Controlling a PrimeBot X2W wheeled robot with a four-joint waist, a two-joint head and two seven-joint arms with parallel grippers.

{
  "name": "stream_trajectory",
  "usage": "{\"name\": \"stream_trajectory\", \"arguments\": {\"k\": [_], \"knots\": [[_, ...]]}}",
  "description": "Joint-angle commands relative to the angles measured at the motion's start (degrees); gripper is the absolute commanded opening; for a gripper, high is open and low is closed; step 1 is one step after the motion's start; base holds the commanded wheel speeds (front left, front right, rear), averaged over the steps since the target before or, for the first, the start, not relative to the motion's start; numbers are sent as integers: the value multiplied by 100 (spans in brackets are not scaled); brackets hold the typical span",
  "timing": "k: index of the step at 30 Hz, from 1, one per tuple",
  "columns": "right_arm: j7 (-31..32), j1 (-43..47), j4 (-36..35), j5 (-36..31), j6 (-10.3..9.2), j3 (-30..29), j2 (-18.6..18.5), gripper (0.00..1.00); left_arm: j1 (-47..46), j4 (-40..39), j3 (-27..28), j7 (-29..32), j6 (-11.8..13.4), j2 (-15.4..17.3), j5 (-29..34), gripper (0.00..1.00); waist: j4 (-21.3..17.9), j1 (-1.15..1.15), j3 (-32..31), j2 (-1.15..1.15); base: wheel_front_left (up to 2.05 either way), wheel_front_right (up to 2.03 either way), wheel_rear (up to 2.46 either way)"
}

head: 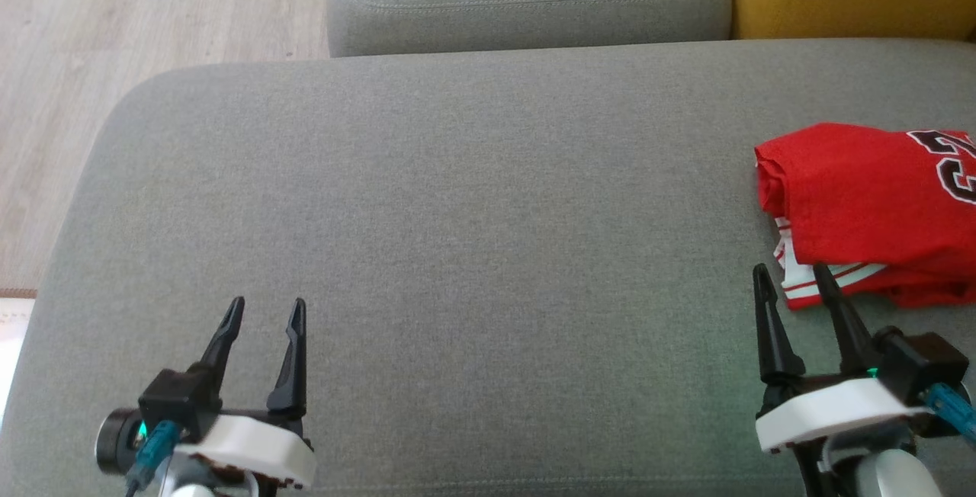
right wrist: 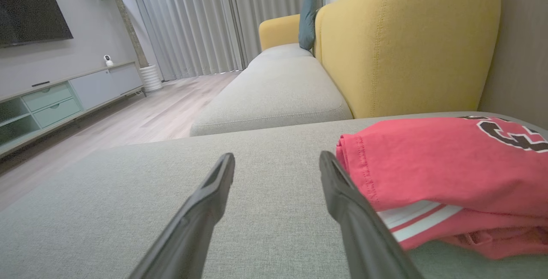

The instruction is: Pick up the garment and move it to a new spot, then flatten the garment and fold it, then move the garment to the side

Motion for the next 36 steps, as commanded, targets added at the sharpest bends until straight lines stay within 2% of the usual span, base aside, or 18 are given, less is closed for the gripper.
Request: {"name": "stream_trajectory", "arguments": {"k": [1, 28, 29, 36], "knots": [[-7, -151, -219, 47, -4, 152, -28, 100, -219, -210, 220, -17, 45, 87, 9, 100, 2, 0, 10, 0, 0, 0, 0], [-16, -208, -213, 87, -4, 126, -28, 100, -313, -195, 199, -84, 189, 126, -30, 100, 84, 0, 149, 0, 0, 0, 0], [5, -10, -2, 47, 0, -5, 0, 0, -24, -4, -10, -17, 152, 33, -1, 0, 79, 0, 145, 0, 0, 0, 0], [21, 3, 248, 338, 0, 5, -5, 0, 5, 242, 7, 54, 107, -42, -276, 0, 80, 0, 149, 0, 0, 0, 0]]}}
